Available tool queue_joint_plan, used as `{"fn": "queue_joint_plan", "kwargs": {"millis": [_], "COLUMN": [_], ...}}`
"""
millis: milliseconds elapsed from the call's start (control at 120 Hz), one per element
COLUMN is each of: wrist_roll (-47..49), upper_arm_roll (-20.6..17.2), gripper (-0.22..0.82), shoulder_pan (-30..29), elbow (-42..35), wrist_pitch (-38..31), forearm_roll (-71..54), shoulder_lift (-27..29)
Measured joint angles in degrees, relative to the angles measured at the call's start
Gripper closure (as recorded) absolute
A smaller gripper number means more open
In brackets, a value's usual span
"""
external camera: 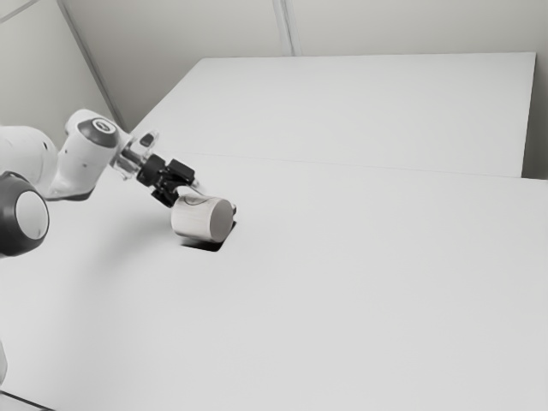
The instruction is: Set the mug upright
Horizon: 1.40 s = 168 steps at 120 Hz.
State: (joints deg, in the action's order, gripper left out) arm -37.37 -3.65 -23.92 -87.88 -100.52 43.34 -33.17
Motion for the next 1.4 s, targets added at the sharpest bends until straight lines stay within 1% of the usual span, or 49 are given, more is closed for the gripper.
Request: {"fn": "queue_joint_plan", "kwargs": {"millis": [67, 125, 167, 292, 350, 433, 550, 667, 767, 858, 967, 1133, 1400], "wrist_roll": [-1.22, -2.17, -2.79, -4.37, -5.0, -5.83, -6.82, -7.64, -8.14, -8.03, -6.85, -3.03, 5.34], "upper_arm_roll": [-0.08, -0.3, -0.64, -1.49, -1.94, -2.27, -3.21, -3.74, -4.42, -4.65, -4.71, -4.73, -4.64], "gripper": [0.0, 0.04, 0.12, 0.41, 0.52, 0.62, 0.7, 0.74, 0.75, 0.76, 0.77, 0.77, 0.78], "shoulder_pan": [-0.2, -0.3, -0.32, -0.4, -0.42, -0.45, -0.93, -1.34, -1.09, 0.79, 4.08, 8.38, 14.79], "elbow": [-0.92, -1.35, -1.54, -1.69, -1.7, -1.77, -3.12, -6.15, -8.58, -9.39, -10.84, -15.68, -27.71], "wrist_pitch": [0.1, 0.3, 0.44, 0.72, 0.79, 0.75, 0.39, -0.1, -0.5, -0.71, -0.76, -1.09, -4.82], "forearm_roll": [2.08, 4.03, 5.13, 7.09, 7.6, 8.01, 8.26, 8.38, 8.23, 6.07, -0.41, -12.35, -27.39], "shoulder_lift": [-0.08, -0.08, -0.06, 0.17, 0.3, 0.57, 1.67, 5.03, 9.99, 14.95, 19.54, 26.31, 37.81]}}
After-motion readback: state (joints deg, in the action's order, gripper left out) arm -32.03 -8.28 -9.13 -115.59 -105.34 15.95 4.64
